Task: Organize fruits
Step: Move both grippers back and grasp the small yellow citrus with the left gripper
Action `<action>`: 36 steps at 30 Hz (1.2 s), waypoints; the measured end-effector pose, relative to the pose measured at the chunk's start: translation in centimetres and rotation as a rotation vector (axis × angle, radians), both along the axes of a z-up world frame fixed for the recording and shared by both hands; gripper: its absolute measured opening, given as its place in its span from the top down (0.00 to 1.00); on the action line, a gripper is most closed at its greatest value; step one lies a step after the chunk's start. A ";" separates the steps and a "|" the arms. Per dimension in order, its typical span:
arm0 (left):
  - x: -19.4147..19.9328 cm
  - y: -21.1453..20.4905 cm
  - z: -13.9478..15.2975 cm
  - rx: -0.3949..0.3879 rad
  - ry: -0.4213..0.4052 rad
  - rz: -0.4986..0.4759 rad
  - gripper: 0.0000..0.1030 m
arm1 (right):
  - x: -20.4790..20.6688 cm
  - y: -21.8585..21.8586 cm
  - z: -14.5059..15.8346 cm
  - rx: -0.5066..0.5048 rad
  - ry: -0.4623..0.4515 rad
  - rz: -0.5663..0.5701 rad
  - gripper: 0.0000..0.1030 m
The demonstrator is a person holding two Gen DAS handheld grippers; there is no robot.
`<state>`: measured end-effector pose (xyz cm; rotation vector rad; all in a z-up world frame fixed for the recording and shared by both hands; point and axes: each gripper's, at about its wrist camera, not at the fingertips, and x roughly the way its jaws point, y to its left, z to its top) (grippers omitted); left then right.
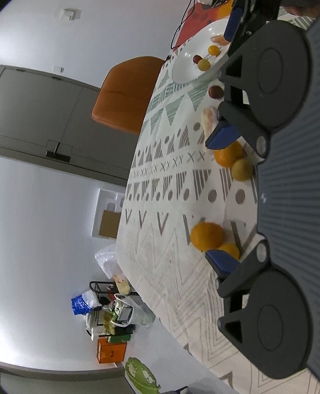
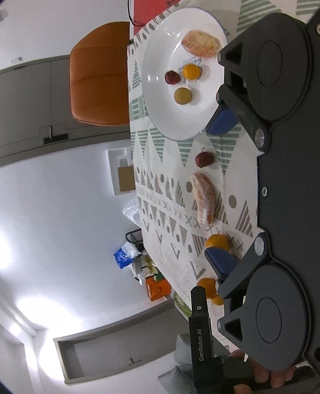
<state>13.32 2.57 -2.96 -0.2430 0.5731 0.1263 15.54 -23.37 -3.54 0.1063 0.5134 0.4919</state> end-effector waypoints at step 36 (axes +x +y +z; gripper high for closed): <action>1.1 5.7 -4.1 -0.140 0.060 0.089 0.80 | 3.9 7.4 -1.6 -0.083 0.089 0.185 0.35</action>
